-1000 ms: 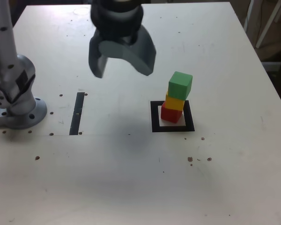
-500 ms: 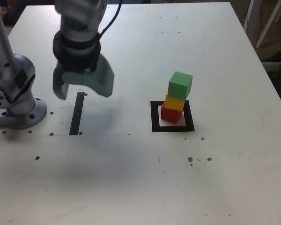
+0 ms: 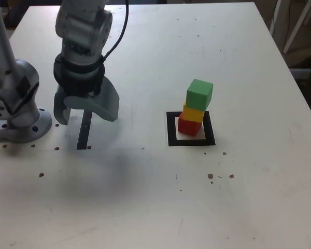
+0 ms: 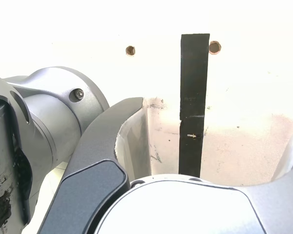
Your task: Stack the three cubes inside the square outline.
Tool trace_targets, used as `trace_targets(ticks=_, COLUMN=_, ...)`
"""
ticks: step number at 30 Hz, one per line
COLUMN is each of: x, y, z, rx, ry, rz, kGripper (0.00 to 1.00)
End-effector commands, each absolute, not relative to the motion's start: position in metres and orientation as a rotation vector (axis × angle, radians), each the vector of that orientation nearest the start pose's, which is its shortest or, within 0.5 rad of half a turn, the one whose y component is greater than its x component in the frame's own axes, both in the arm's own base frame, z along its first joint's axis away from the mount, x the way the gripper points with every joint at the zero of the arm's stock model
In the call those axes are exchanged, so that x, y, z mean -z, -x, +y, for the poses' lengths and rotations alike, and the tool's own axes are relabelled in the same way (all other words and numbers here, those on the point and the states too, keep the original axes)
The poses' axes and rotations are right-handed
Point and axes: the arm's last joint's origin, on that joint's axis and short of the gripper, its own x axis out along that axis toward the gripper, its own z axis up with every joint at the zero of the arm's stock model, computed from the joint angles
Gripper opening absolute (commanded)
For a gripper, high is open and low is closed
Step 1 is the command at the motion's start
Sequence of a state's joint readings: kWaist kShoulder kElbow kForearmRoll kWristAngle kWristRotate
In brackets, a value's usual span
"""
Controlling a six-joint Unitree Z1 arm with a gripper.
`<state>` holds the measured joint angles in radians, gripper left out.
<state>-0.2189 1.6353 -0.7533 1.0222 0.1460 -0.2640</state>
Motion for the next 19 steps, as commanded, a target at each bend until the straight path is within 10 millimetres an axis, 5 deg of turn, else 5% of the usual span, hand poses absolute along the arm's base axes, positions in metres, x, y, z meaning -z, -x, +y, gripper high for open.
trace_targets(ticks=1, x=-0.2076, y=-0.1643, z=-0.0297, rx=-0.196, ry=-0.163, rz=1.855, kGripper=0.99)
trace_targets(ticks=19, x=-0.2101, y=-0.1642, z=-0.0319, rx=-0.121, ry=-0.151, rz=1.865, kGripper=0.99)
